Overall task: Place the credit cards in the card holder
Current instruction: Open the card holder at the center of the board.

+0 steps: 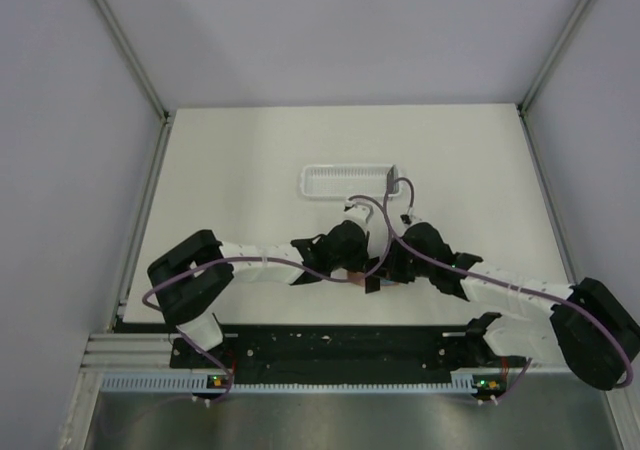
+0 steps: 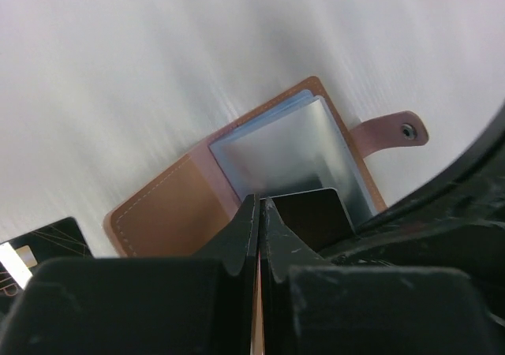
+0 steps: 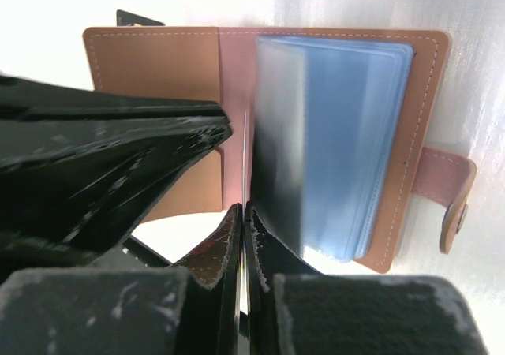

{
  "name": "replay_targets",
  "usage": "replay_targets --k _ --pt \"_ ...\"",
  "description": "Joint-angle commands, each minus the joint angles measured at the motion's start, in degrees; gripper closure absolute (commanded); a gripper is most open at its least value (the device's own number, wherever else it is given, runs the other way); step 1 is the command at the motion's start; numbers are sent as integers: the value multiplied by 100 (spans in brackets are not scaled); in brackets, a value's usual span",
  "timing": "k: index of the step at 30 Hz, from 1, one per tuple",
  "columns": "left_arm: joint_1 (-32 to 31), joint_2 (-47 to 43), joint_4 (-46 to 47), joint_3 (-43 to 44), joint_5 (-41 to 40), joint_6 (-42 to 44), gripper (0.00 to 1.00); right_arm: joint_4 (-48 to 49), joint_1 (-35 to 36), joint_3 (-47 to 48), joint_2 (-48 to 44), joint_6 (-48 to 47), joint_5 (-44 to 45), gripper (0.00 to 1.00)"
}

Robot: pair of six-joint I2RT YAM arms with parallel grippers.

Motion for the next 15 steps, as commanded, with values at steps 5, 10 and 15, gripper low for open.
replay_targets --k 5,10,15 --pt "24 289 449 75 123 -131 100 -1069 -28 131 -1412 -89 247 100" --pt "24 394 396 84 219 -148 100 -1949 -28 342 -1941 -247 765 100" --pt "24 386 396 14 246 -166 100 -2380 -37 475 -1924 -300 1117 100"
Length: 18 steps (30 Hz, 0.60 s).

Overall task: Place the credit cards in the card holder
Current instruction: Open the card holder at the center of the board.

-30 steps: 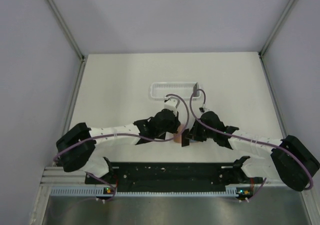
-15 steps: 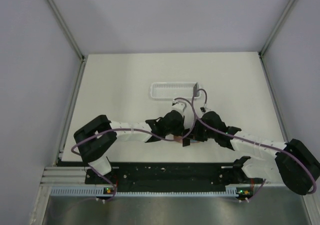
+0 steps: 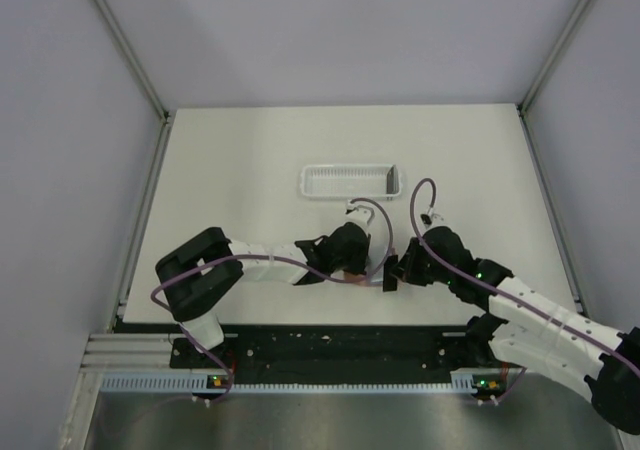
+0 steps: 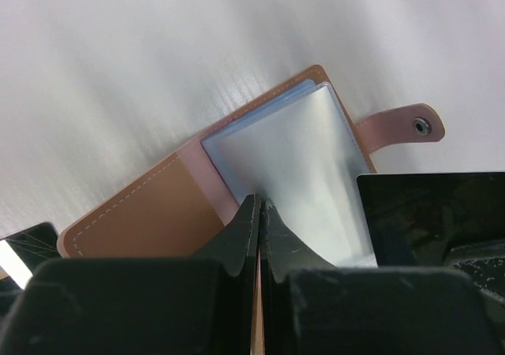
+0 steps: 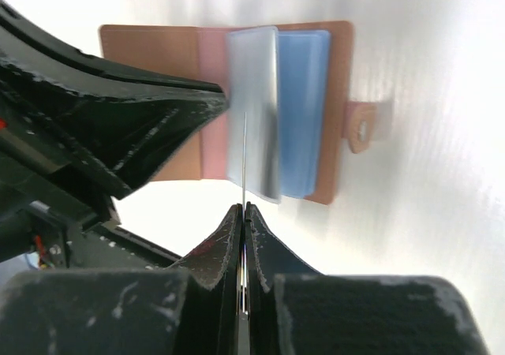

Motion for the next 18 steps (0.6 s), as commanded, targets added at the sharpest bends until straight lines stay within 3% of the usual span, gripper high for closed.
replay_targets --k 1,10,18 --pt "9 44 217 -4 62 -48 100 -571 -37 313 -79 -138 494 100" --pt "9 -35 217 -127 18 -39 100 -1089 -37 506 -509 -59 978 100" --pt "18 -35 235 -179 27 -57 100 -1116 -37 515 -238 -77 987 100"
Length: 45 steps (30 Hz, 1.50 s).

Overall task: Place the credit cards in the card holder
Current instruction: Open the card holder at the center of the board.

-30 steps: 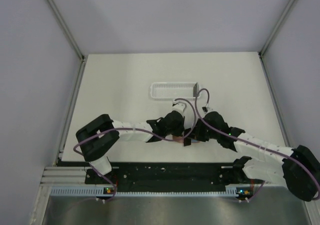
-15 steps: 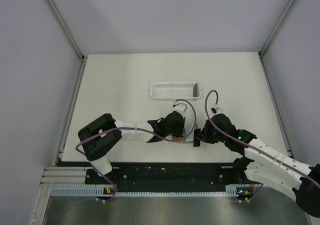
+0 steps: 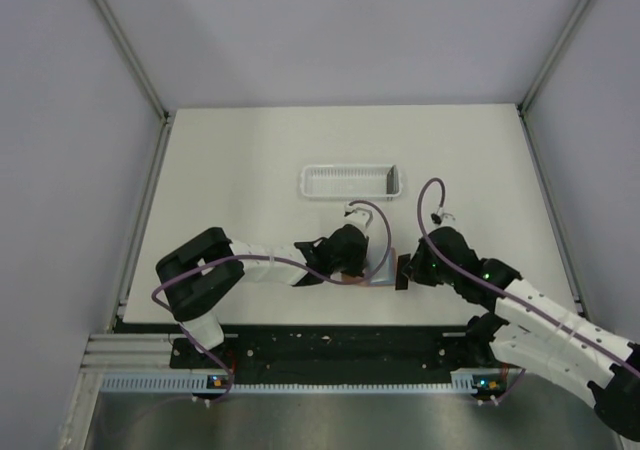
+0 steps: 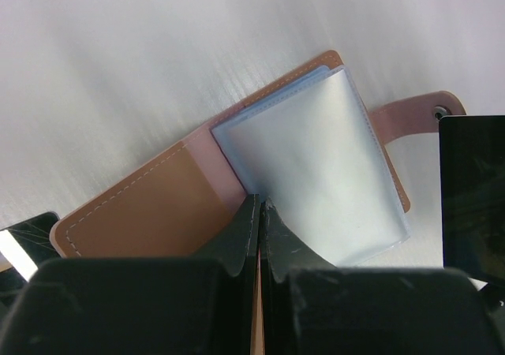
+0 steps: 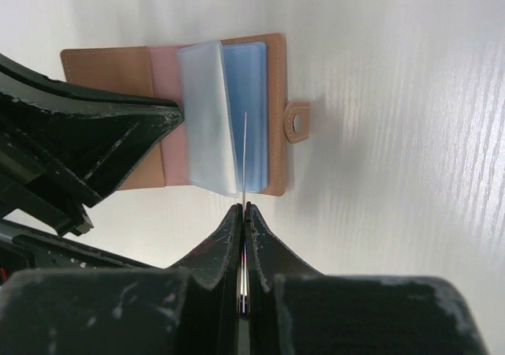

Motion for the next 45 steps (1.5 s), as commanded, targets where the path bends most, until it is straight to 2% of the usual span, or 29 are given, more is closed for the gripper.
replay_targets --k 1,26,33,45 --pt "9 -70 235 -75 14 -48 100 -43 -37 220 195 -29 174 100" --pt "9 -245 243 -224 -21 -83 100 1108 -45 0 934 -20 -590 100" --pt "96 -728 366 -329 110 -22 100 1688 -45 -131 828 -73 -1038 100" --pt "334 -1994 261 -734 -4 -13 100 2760 -45 -237 1549 33 -1698 100"
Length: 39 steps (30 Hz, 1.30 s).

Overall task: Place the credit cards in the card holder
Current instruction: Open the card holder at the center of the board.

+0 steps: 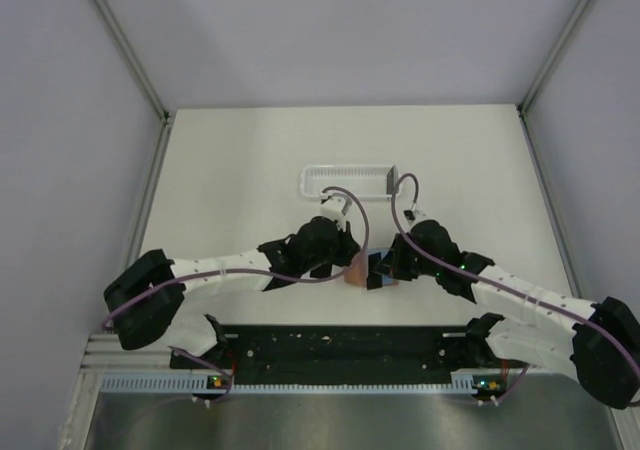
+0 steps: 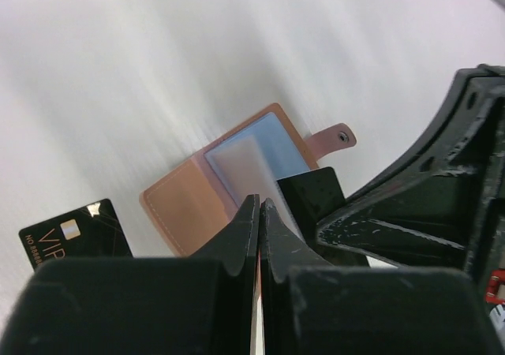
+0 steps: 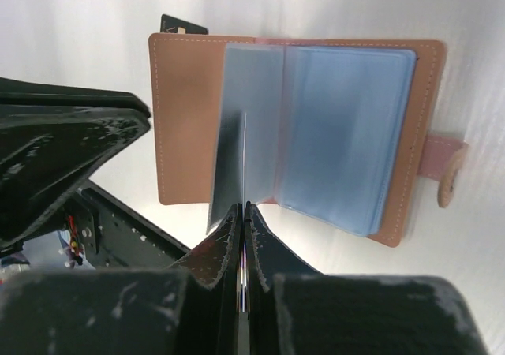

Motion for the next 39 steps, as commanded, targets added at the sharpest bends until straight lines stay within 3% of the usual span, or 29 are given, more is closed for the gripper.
replay_targets --k 1,14,23,28,33,39 --pt "109 -438 165 -176 -63 0 100 721 -45 1 307 37 -314 100" --pt "135 1 279 -176 218 -79 100 1276 -37 19 1380 99 -376 100" --pt "135 668 463 -229 315 -210 100 1232 -45 71 1381 73 -385 100" --pt "135 967 587 -185 403 -255 100 802 -45 150 749 55 -254 100" --pt "135 1126 587 -45 473 -246 100 -506 -45 387 -95 -85 483 100" --pt "127 1223 552 96 535 -211 100 -1518 -98 572 -246 -226 1109 100"
